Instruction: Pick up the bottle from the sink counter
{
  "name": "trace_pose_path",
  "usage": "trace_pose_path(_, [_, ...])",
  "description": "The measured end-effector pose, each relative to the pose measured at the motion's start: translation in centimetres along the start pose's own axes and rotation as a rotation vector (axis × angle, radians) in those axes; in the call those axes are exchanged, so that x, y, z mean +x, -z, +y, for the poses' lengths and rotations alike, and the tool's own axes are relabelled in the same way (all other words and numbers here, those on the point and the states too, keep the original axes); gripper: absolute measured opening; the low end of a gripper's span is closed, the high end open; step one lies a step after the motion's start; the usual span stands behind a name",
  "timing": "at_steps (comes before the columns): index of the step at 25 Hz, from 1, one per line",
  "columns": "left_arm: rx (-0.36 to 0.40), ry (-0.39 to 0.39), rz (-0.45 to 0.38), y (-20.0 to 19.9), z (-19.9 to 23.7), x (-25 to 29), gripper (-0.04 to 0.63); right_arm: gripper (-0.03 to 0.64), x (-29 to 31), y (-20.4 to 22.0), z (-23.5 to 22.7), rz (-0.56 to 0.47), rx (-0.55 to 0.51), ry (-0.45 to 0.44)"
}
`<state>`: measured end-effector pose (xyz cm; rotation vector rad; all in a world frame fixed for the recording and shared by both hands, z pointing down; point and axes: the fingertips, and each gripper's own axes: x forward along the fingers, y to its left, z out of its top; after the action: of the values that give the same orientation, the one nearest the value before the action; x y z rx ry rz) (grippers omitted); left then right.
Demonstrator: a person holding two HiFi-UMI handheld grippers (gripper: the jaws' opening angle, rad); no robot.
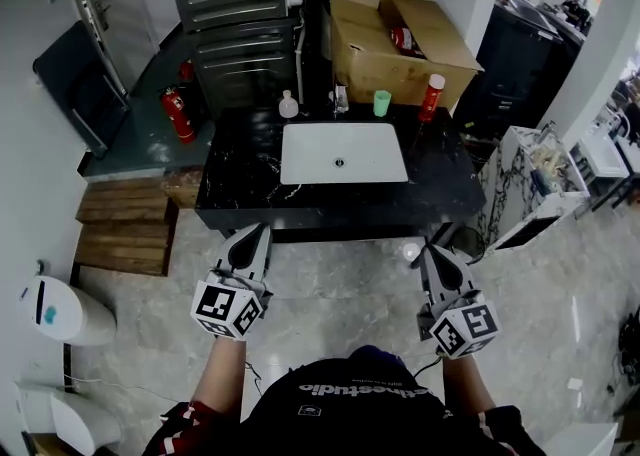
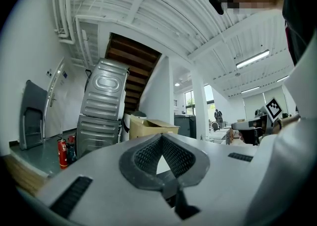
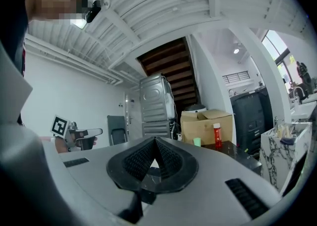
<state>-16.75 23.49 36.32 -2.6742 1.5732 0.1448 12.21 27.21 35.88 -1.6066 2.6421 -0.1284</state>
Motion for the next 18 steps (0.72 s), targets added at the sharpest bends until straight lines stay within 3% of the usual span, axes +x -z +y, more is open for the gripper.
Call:
trace_pose_path(8, [-0.024,-0.012,0.024,3.1,2.6,4.7,0.014,0.037,5.2,1.5,-2.4,0.032,-0.018,-0.037])
trace_pose_path(13, [-0.060,-0.045,0.015,4.4,4.8,11.2,0.014,0.037,11.8,2.2,-7.4,0.015,-0.005,-0.065])
trace_pose_path(18, [-0.027,-0.060,0.003,4.0,6.5,20.0,0.014,0.038,19.1,1.5,-13.3,0.011,0.009,-0.109])
